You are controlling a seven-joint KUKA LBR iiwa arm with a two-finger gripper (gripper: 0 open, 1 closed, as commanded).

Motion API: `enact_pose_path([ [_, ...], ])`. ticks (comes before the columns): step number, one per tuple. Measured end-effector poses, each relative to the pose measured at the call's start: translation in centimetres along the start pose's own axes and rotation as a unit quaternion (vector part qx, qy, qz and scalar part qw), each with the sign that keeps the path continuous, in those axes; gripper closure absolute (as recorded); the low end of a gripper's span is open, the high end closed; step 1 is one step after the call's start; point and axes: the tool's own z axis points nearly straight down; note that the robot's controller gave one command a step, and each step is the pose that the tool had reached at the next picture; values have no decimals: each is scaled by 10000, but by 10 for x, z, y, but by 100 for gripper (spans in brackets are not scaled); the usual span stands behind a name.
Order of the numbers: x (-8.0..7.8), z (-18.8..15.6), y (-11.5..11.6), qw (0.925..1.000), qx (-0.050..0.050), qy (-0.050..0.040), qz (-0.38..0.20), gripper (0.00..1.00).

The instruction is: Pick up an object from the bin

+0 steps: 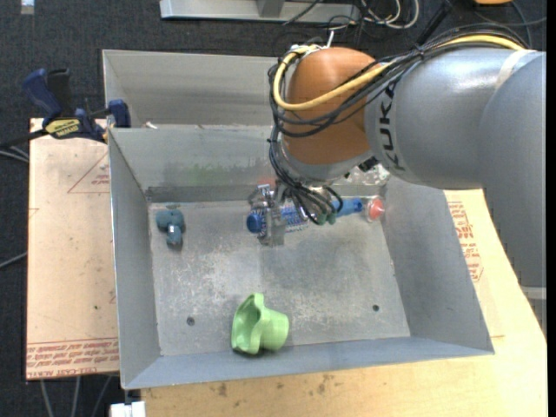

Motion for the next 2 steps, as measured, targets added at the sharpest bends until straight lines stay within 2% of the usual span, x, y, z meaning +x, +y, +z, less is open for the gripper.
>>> enact_pose_path([
  [2,-1,-29,0,10000,0,5,13,100],
])
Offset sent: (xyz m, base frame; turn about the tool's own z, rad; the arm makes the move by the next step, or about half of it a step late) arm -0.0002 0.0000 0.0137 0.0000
